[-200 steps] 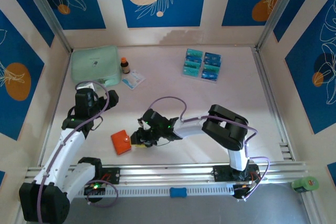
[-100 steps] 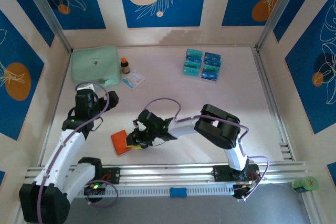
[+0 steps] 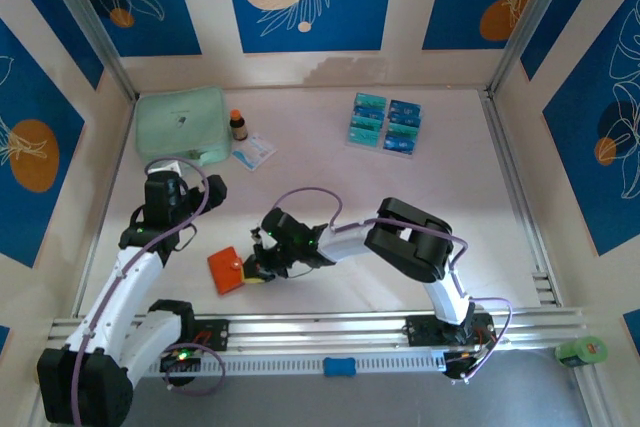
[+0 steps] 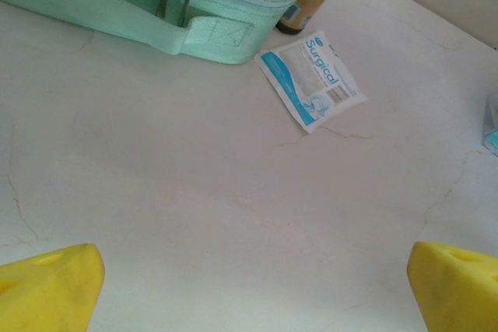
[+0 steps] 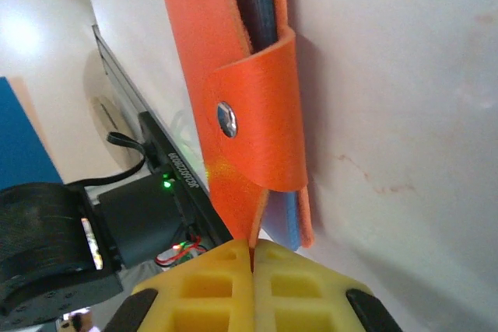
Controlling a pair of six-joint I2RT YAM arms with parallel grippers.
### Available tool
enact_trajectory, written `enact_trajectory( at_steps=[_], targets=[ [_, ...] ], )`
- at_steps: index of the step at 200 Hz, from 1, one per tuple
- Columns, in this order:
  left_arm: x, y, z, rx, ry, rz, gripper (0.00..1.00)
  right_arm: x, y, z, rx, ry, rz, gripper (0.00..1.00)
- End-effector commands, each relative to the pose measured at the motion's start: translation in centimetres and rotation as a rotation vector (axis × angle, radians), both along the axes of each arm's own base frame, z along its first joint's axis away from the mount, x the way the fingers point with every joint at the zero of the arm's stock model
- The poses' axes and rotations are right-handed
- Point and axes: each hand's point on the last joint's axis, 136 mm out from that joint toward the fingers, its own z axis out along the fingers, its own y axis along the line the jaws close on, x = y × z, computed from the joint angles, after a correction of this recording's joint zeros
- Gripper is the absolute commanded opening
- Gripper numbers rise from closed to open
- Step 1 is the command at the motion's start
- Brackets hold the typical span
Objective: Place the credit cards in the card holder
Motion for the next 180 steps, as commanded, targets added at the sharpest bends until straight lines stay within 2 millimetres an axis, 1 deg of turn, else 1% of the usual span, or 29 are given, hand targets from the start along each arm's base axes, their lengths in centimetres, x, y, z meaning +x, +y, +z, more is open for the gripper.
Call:
enact_trajectory(
  at_steps=[1, 19, 60, 78, 100, 121, 142, 160, 180],
  targets=[
    [0.5, -1.0, 0.5, -0.052, -0.022, -0.037, 1.00, 1.7, -1.5, 2.1, 0.056, -0.033, -0.013, 0.00],
    [0.9, -2.0, 1.5, -0.109, -0.048, -0.066, 1.00, 3.5, -3.7, 3.9, 0.078, -0.076, -0.042, 0.00],
    [2.0, -5.2, 5.1, -0.289, -0.129, -0.173, 1.00, 7.6, -8.9, 9.2, 0.161, -0.176, -0.121, 0.00],
    [2.5, -6.7, 6.7, -0.366, -0.154, -0.205, 1.00, 9.3, -11.0, 12.0, 0.224, -0.216, -0.162, 0.00],
    [2.9, -8.3, 8.3, -0.438, -0.187, -0.225, 1.00, 10.8, -13.5, 15.2, 0.292, -0.262, -0.214, 0.00],
    [3.1, -10.2, 9.5, -0.491, -0.200, -0.257, 1.00, 11.5, -15.5, 17.9, 0.346, -0.304, -0.250, 0.00],
    [3.2, -12.6, 10.3, -0.530, -0.214, -0.293, 1.00, 11.9, -17.0, 19.7, 0.379, -0.333, -0.279, 0.00],
    [3.5, -14.5, 10.7, -0.563, -0.223, -0.317, 1.00, 11.8, -17.8, 21.2, 0.417, -0.356, -0.289, 0.00],
    [3.9, -16.5, 11.0, -0.611, -0.224, -0.344, 0.98, 11.6, -18.2, 22.1, 0.447, -0.380, -0.294, 0.00]
  ],
)
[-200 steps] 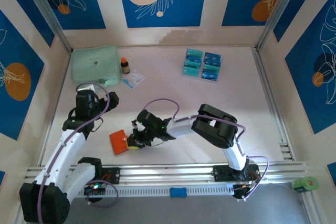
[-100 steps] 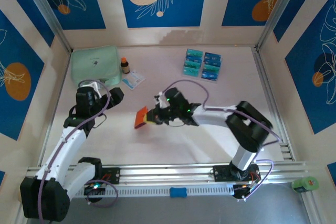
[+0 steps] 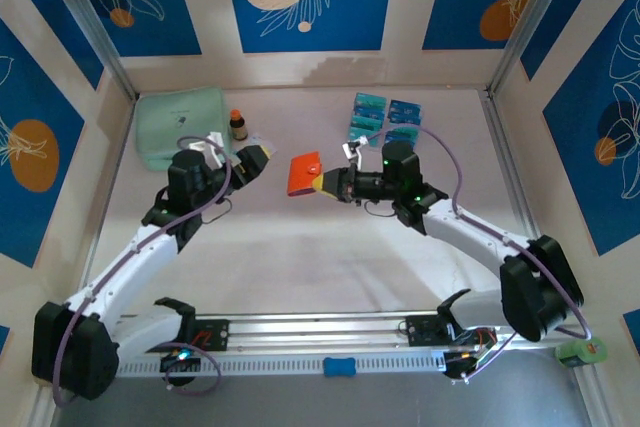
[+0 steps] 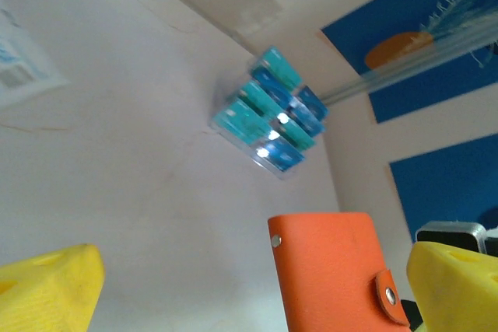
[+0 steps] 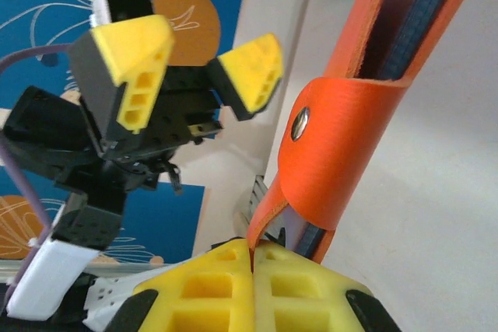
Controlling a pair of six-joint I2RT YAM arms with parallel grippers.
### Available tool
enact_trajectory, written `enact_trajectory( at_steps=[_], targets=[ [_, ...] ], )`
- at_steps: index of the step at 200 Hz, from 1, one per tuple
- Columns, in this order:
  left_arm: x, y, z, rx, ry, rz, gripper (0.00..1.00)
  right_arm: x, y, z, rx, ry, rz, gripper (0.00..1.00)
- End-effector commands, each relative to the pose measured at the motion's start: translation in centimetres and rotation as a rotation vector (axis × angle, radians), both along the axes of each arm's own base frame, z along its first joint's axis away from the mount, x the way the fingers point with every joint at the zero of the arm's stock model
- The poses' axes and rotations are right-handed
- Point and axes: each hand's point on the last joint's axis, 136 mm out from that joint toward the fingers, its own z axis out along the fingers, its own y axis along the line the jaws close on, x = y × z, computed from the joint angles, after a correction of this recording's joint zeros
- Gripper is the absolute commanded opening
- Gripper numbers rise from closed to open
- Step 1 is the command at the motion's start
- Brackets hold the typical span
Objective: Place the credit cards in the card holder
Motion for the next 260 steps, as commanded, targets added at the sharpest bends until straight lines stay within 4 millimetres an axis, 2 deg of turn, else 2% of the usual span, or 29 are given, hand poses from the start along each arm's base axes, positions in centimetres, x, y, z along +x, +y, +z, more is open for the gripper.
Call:
enact_trajectory(
  at_steps=[1, 44, 98, 233, 260],
  targets=[
    [1.1, -2.1, 3.1, -0.104, -0.063, -0.007, 0.98, -1.1, -0.4, 1.8, 0.053, -0.043, 0.037, 0.00],
    [1.9, -5.4, 3.4, -0.195, -0.058, -0.061, 0.93, -1.7, -0.5, 3.3, 0.114, -0.079, 0.055, 0.00],
    [2.0, -7.5, 4.0, -0.281, -0.071, -0.102, 0.83, -1.4, -0.4, 3.0, 0.125, -0.063, 0.048, 0.00],
    [1.1, -9.6, 3.3, -0.353, -0.062, -0.164, 0.49, -1.0, 0.2, 2.3, 0.132, -0.048, 0.044, 0.00],
    [0.9, -9.8, 3.4, -0.356, -0.066, -0.169, 0.48, -0.9, 0.1, 1.9, 0.128, -0.040, 0.036, 0.00]
  ],
)
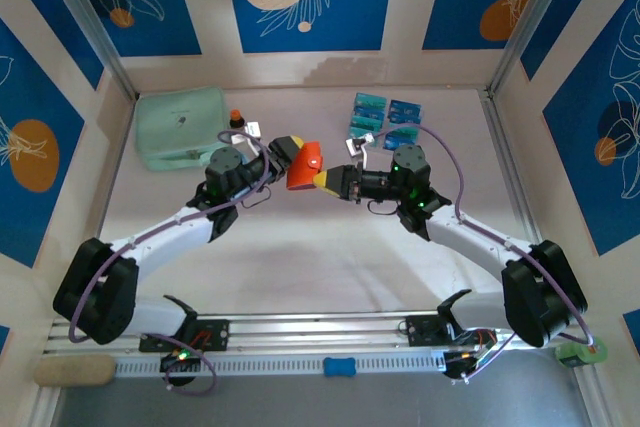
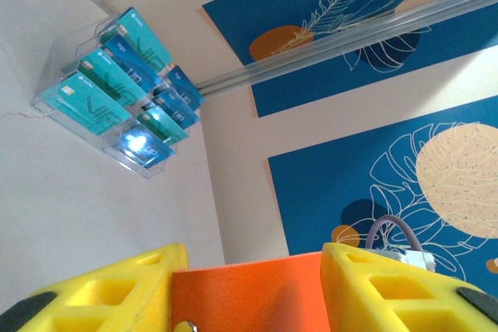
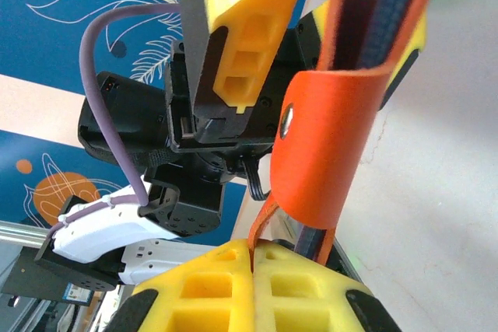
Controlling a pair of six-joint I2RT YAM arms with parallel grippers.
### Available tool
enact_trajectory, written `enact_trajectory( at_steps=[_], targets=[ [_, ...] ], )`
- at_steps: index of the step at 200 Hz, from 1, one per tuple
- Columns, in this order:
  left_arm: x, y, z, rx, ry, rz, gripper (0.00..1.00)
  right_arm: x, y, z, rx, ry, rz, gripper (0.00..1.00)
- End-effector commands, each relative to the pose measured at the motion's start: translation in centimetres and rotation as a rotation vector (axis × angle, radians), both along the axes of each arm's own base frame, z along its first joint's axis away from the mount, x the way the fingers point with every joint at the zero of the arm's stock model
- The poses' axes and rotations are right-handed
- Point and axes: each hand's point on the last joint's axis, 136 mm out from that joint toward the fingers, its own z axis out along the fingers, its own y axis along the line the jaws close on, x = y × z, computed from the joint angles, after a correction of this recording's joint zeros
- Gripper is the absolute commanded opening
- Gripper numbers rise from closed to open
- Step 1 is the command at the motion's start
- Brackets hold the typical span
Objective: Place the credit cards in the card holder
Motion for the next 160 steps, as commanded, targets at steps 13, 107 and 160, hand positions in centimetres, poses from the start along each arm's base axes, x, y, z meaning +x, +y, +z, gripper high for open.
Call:
enact_trajectory(
  at_steps=[13, 107, 160],
  targets=[
    [-1.0, -1.0, 1.0, -0.032, -0.043, -0.045, 0.48, 0.0, 0.1, -0.7, 0.000, 0.009, -0.001, 0.00],
    [-1.3, -0.6, 0.7, -0.034, -0.072, -0.032, 0.28, 0.4, -0.3, -1.2, -0.007, 0.031, -0.022, 0.00],
    [-1.4, -0.2, 0.9, 0.003, -0.120, -0.019, 0.00, 0.8, -1.8, -3.8, -0.121, 0.084, -0.065, 0.30]
  ],
)
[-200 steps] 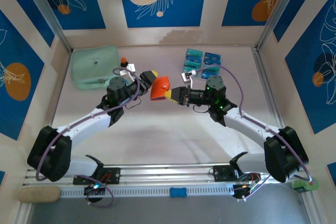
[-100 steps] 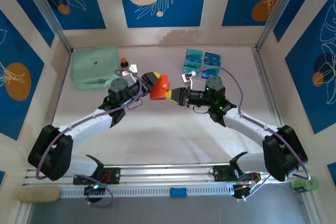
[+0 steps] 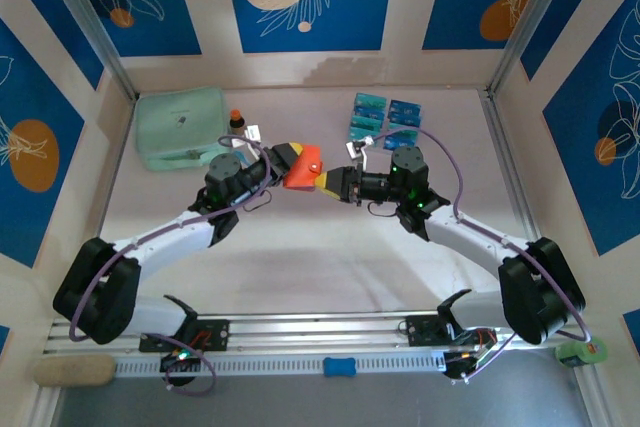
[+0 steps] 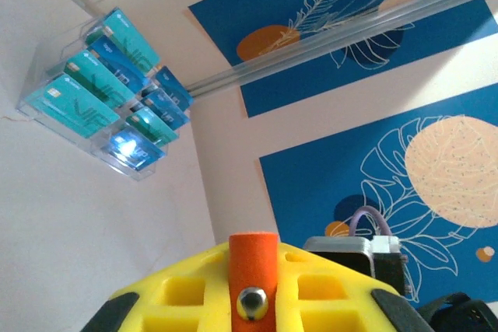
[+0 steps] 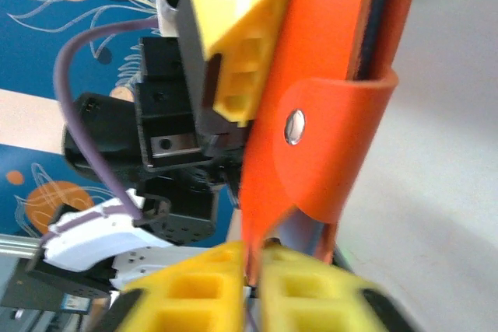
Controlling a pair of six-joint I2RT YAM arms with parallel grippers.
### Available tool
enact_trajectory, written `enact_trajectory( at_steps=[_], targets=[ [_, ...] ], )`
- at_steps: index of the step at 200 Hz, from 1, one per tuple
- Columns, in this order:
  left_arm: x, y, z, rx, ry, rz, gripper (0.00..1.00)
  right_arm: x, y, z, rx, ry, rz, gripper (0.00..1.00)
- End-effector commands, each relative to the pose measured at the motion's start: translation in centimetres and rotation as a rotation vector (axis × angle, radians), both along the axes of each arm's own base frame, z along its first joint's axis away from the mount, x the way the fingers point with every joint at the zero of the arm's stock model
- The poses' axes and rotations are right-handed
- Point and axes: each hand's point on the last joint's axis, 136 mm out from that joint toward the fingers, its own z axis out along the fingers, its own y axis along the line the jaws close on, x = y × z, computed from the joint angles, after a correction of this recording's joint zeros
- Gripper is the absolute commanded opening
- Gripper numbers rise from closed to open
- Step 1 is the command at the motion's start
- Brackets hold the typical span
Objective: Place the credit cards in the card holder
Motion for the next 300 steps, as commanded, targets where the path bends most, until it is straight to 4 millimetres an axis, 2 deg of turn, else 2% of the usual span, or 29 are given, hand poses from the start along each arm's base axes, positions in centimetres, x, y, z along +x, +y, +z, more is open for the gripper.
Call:
enact_trajectory(
  at_steps=[1, 36, 59, 80, 118, 179, 200, 219, 267, 300],
  targets=[
    [-0.8, -0.1, 0.9, 0.020, -0.076, -0.010, 0.00, 0.3, -1.5, -2.2, -0.097, 0.039, -0.048, 0.31],
    [-1.2, 0.7, -0.4, 0.181, -0.114, 0.015, 0.00, 0.9, -5.0, -3.9, -0.376, -0.006, -0.179, 0.49],
    [-1.2, 1.0, -1.0, 0.236, -0.117, 0.034, 0.00, 1.5, -5.4, -3.8, -0.488, -0.040, -0.203, 0.54],
    [-1.2, 0.8, -1.3, 0.241, -0.105, 0.039, 0.00, 2.0, -4.5, -3.5, -0.554, -0.076, -0.197, 0.59],
    [-1.1, 0.9, -1.7, 0.242, -0.080, 0.063, 0.00, 2.8, -1.7, -3.0, -0.655, -0.149, -0.177, 0.64],
    [-1.3, 0.9, -1.4, 0.243, -0.076, 0.078, 0.00, 3.7, 1.9, -4.1, -0.700, -0.178, -0.146, 0.65],
    [-1.4, 0.8, -1.5, 0.239, -0.074, 0.074, 0.00, 4.3, 2.2, -4.9, -0.745, -0.188, -0.162, 0.64],
    [-1.5, 0.7, -1.5, 0.235, -0.073, 0.075, 0.00, 4.9, 1.3, -6.3, -0.823, -0.185, -0.199, 0.59],
    [-1.5, 0.5, -1.3, 0.225, -0.079, 0.074, 0.00, 5.7, -1.3, -9.1, -0.966, -0.166, -0.283, 0.40],
    [-1.5, 0.4, -1.1, 0.221, -0.082, 0.072, 0.00, 5.6, -1.3, -9.6, -0.955, -0.148, -0.273, 0.23]
  ],
)
